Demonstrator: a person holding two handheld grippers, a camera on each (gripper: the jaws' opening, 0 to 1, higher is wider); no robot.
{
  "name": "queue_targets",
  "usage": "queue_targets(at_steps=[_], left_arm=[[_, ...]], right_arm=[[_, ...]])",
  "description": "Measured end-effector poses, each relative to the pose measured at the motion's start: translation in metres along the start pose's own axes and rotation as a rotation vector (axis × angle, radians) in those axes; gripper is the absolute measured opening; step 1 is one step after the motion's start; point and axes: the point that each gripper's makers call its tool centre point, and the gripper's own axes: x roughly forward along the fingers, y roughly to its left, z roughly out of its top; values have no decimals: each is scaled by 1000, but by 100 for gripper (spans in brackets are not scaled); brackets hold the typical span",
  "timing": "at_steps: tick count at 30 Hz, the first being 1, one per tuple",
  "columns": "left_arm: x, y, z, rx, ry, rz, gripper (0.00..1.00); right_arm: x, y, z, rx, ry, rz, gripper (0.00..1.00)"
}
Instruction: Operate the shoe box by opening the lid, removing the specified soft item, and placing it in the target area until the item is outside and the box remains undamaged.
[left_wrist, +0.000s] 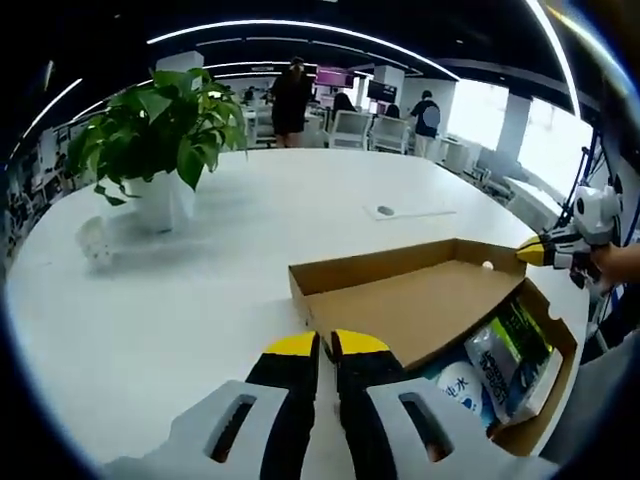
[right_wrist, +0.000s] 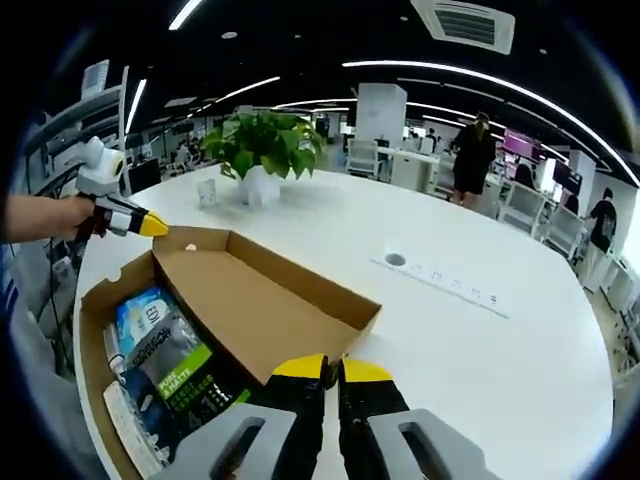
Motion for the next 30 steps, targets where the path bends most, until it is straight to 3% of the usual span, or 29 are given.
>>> queue_targets(at_steps=[17, 30], left_arm=[[-13, -7, -3, 47, 7, 12, 7], [-30, -24, -3, 68, -8, 22, 21]], right_arm=[[-10, 10, -4, -15, -19, 22, 7], [-27, 24, -11, -13, -38, 60, 17]])
